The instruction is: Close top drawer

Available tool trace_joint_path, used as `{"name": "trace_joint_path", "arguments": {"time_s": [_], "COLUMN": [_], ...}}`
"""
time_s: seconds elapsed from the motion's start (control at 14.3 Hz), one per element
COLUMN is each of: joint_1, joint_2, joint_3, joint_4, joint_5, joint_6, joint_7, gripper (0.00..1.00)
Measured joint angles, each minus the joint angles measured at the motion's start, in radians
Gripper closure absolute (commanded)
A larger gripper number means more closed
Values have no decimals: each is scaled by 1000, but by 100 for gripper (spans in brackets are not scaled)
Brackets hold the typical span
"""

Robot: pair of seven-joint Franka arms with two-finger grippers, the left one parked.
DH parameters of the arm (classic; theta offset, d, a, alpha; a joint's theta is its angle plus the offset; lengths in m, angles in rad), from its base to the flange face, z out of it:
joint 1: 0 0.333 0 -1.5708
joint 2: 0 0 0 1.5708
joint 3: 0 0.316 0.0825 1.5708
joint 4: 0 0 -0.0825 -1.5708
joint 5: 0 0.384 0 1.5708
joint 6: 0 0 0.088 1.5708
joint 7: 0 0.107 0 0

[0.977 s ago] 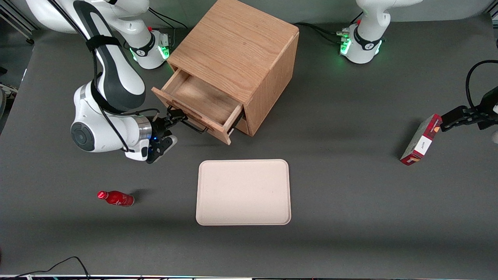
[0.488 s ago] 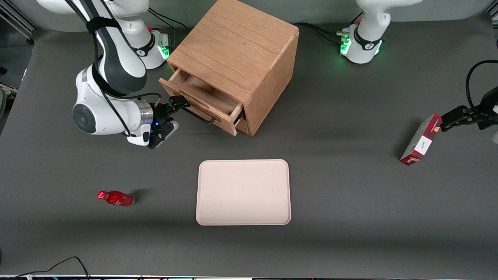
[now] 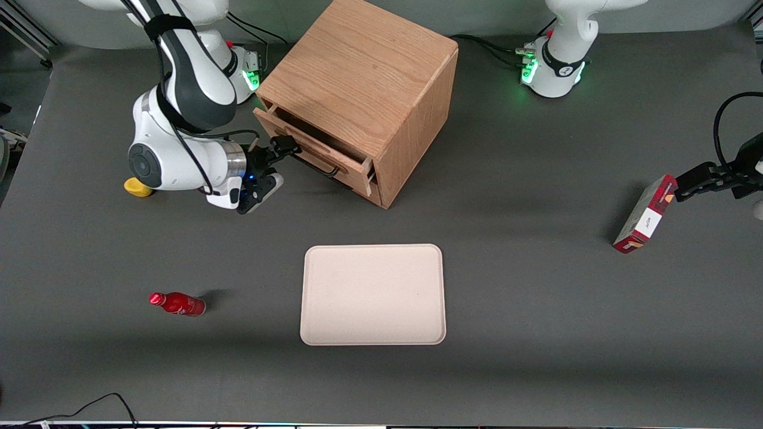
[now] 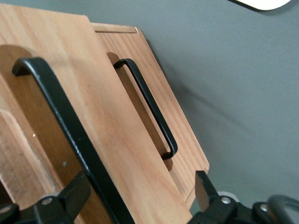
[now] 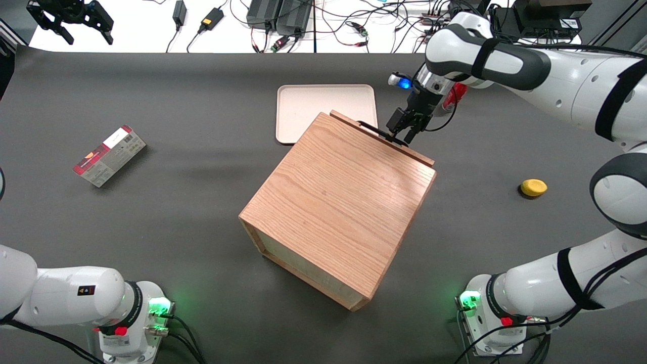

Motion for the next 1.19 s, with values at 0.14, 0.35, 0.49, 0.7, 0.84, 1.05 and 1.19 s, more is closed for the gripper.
{"name": "trace_joint_path", "arguments": {"time_s": [0.14, 0.35, 0.49, 0.7, 0.84, 1.05, 1.19], "joint_1": [0, 0, 0, 0, 0, -1, -6], "joint_2": [-8, -22, -30, -32, -32, -33, -36], "joint_3": [30, 55, 55, 56, 60, 60, 55], "joint_4": [-13, -35, -47, -47, -27, 50, 134], "joint_5": [15, 28, 38, 37, 14, -13, -63], "joint_6": [23, 51, 60, 66, 65, 8, -64], "joint_7": [37, 58, 59, 59, 59, 59, 59], "gripper": [0, 0, 0, 0, 0, 0, 0]}}
